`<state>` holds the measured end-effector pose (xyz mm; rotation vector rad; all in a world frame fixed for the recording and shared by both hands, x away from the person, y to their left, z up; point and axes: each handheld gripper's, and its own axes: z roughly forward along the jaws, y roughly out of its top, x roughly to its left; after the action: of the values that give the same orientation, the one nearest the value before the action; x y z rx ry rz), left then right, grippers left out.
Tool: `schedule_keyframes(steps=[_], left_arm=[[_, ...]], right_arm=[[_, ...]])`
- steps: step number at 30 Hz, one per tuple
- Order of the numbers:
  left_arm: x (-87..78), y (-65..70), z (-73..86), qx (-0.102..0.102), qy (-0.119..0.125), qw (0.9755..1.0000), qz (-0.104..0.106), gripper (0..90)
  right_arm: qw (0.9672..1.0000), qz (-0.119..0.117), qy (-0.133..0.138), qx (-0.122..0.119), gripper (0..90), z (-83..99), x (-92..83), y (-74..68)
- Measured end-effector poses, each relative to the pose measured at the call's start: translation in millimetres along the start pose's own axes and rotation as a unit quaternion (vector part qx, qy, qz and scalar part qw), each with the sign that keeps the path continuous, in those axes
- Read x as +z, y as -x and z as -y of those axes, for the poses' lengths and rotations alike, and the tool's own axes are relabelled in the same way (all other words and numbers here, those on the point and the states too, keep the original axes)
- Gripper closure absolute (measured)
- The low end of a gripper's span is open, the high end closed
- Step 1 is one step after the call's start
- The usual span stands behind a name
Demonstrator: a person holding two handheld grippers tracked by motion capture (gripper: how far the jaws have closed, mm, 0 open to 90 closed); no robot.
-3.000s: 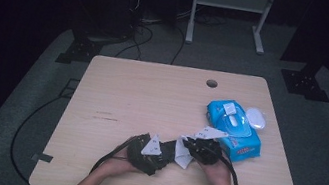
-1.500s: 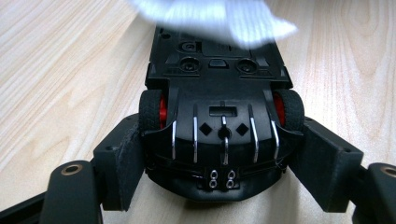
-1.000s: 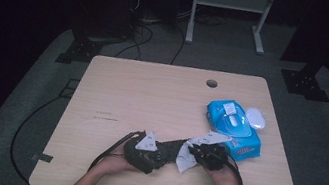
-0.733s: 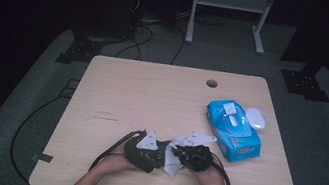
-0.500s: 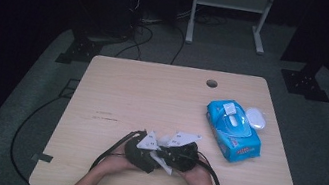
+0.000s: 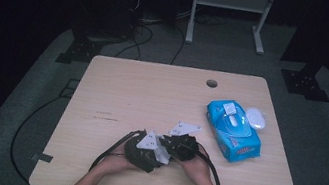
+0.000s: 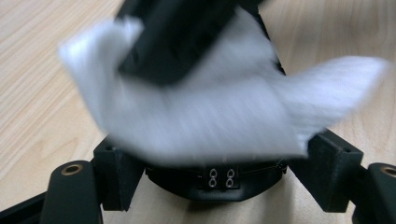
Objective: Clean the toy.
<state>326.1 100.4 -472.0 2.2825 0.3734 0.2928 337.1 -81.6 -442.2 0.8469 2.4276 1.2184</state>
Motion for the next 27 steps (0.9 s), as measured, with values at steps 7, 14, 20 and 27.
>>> schedule_keyframes(steps=[7, 14, 20, 27], left_arm=[[0.2, 1.8, 0.3, 0.006, -0.002, 1.0, 0.004, 24.3], [-3.3, 0.6, 0.9, 0.008, -0.004, 0.9999, 0.008, 24.3], [-1.7, 1.3, 0.6, 0.006, -0.004, 1.0, 0.005, 24.3], [-4.3, 0.2, 1.0, 0.003, -0.003, 1.0, 0.006, 24.3]], right_arm=[[1.0, -0.001, -0.008, -0.004, 81.3, 0.2, 2.9, 1.5], [0.9993, 0.024, -0.017, 0.022, 81.3, 24.3, -18.3, 24.8], [0.9983, -0.058, 0.004, 0.003, 81.2, 20.2, -15.6, -4.7], [0.9996, -0.028, -0.007, -0.008, 81.5, 27.0, -23.5, 1.6]])
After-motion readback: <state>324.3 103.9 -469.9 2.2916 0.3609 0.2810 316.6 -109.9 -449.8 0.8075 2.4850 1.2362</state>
